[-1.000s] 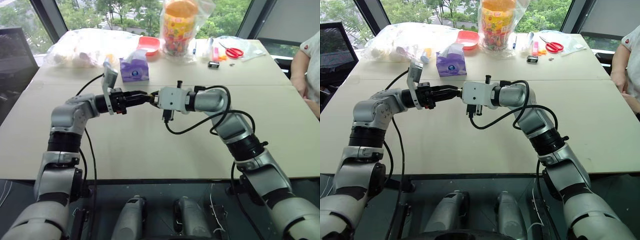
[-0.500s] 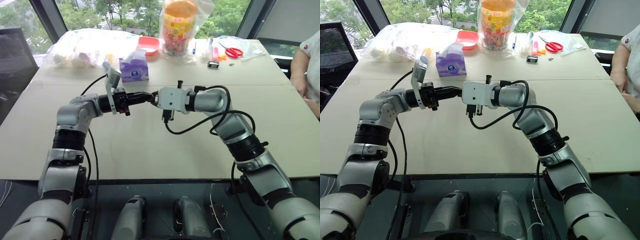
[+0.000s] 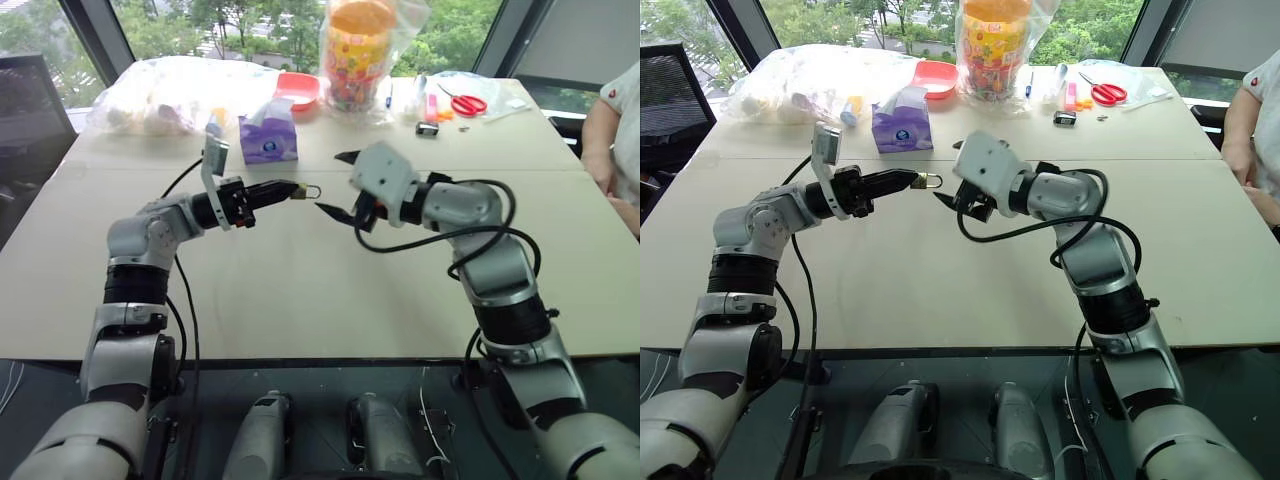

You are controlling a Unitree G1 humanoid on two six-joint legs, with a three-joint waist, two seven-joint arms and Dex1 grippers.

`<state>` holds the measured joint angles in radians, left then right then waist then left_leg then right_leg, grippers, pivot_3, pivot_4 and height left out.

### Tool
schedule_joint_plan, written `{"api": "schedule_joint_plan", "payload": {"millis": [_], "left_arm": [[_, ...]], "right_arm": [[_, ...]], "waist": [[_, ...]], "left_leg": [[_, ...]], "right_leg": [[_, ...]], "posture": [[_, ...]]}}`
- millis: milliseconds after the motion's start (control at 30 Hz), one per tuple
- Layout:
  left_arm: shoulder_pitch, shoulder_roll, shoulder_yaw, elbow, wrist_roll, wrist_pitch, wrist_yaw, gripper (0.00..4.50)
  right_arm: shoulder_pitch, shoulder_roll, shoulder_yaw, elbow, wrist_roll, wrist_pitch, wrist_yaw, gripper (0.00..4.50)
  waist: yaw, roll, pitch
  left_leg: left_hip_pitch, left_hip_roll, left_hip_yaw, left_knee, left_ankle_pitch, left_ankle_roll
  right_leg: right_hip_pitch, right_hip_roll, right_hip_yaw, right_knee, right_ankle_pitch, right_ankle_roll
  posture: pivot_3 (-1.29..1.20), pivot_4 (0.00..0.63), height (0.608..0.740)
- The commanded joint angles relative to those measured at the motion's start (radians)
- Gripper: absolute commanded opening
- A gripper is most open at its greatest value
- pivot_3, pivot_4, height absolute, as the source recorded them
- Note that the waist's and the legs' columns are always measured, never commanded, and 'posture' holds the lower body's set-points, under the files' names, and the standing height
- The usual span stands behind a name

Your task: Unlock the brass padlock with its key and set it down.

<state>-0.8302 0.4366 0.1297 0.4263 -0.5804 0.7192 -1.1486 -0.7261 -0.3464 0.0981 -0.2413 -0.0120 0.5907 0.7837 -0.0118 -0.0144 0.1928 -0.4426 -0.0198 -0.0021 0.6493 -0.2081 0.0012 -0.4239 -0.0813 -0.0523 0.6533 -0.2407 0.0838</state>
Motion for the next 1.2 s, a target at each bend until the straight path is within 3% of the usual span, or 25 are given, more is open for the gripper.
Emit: {"api": "schedule_joint_plan", "payload": {"millis": [33,400,1200], "left_arm": [[-0.004,0.009,0.005,-0.071,-0.034,0.016,-0.013,0.0],[0.003,0.025,0.0,-0.144,-0.057,0.051,-0.035,0.0],[0.026,0.049,-0.014,-0.196,-0.072,0.042,-0.07,0.0]], "right_arm": [[-0.017,0.02,-0.055,-0.08,0.056,0.099,-0.07,4.14],[-0.015,0.002,-0.002,-0.035,0.072,0.091,-0.133,4.14],[-0.015,-0.066,0.008,-0.002,0.245,0.189,-0.056,4.14]], "waist": [[0.0,0.0,0.0],[0.0,0.0,0.0],[0.0,0.0,0.0]], "left_leg": [[0.0,0.0,0.0,0.0,0.0,0.0],[0.0,0.0,0.0,0.0,0.0,0.0],[0.0,0.0,0.0,0.0,0.0,0.001]], "right_leg": [[0.0,0.0,0.0,0.0,0.0,0.0],[0.0,0.0,0.0,0.0,0.0,0.0],[0.0,0.0,0.0,0.0,0.0,0.0]], "posture": [[0.0,0.15,0.74],[0.0,0.15,0.74],[0.0,0.15,0.74]]}}
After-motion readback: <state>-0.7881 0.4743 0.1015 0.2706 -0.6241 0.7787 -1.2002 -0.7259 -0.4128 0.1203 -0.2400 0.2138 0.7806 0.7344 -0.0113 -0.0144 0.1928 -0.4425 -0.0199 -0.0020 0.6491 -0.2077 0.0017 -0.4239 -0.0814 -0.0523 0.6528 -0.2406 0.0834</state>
